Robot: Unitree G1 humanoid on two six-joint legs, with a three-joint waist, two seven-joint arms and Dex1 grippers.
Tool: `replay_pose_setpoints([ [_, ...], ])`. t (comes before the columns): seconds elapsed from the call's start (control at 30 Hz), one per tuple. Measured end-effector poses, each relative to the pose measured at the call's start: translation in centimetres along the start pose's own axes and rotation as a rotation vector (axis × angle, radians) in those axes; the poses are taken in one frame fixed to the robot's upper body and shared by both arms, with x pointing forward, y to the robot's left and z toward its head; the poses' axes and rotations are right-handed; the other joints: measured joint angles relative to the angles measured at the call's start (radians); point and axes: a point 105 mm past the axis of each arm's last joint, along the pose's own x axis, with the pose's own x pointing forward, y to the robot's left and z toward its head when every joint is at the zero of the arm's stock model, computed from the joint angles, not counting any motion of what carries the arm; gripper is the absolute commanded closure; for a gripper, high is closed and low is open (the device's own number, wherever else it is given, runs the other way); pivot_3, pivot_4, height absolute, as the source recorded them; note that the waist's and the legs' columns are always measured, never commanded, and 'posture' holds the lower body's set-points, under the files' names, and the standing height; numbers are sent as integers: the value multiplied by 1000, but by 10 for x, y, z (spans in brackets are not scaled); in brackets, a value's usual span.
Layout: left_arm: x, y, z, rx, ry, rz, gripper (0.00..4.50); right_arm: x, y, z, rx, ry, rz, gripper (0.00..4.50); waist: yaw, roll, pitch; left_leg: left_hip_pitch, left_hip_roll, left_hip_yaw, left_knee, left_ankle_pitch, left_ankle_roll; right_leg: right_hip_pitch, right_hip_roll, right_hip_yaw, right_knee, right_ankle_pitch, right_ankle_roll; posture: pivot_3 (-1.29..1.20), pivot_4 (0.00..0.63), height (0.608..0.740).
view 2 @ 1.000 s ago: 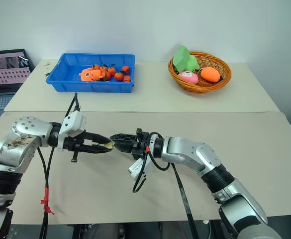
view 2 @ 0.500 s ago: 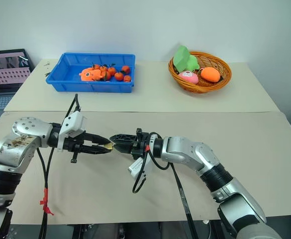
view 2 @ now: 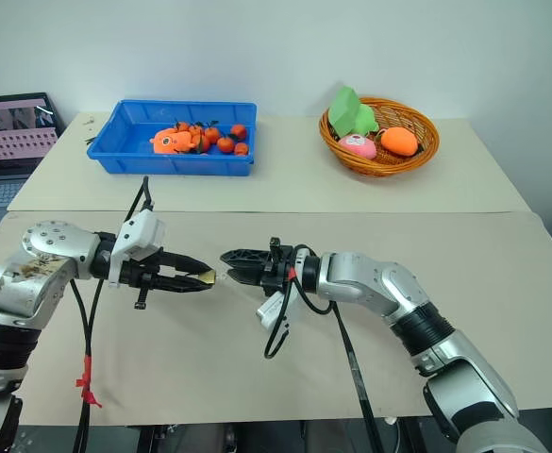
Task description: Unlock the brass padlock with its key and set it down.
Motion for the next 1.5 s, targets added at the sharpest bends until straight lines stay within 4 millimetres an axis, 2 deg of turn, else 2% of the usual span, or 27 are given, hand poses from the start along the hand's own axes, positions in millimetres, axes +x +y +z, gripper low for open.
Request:
replay_pose_setpoints([
  [0.43, -1, 1, 3, 3, -18, 5, 3694, 10, -1, 9, 12, -33, 2, 2344, 0, 0, 0, 0, 0, 0, 0, 0, 0, 0, 0, 0, 0, 0, 0, 0, 150, 740],
  [0.7, -2, 2, 5, 8, -21, 9, 3694, 4, -12, -5, 56, 30, -32, 2344, -1, 0, 0, 0, 0, 0, 0, 0, 0, 0, 0, 0, 0, 0, 0, 0, 150, 740],
  [0.8, -1, 2, 5, 8, -22, 9, 3694, 2, -13, -11, 71, 55, -45, 1669, -1, 0, 0, 0, 0, 0, 0, 0, 0, 0, 0, 0, 0, 0, 0, 0, 150, 740],
  [0.97, -1, 2, 5, 8, -22, 11, 3694, -3, -8, -17, 84, 80, -32, 68, 0, 0, 0, 0, 0, 0, 0, 0, 0, 0, 0, 0, 0, 0, 0, 0, 150, 740],
  [1.13, -1, 2, 5, 8, -22, 13, 3694, -1, -14, -12, 63, 58, -43, 68, -2, 0, 0, 0, 0, 0, 0, 0, 0, 0, 0, 0, 0, 0, 0, 0, 150, 740],
  [1.37, -1, 2, 5, 9, -24, 15, 3694, 14, -27, 14, -12, -36, -69, 68, -1, 0, 0, 0, 0, -1, 0, 0, 0, 0, 0, 0, 0, 0, 0, 0, 150, 740],
  [1.5, -1, 2, 5, 10, -25, 16, 3694, 19, -31, 20, -16, -56, -82, 68, 0, 0, 0, 0, 0, 0, 0, 0, 0, 0, 0, 0, 1, 0, 0, 0, 150, 740],
])
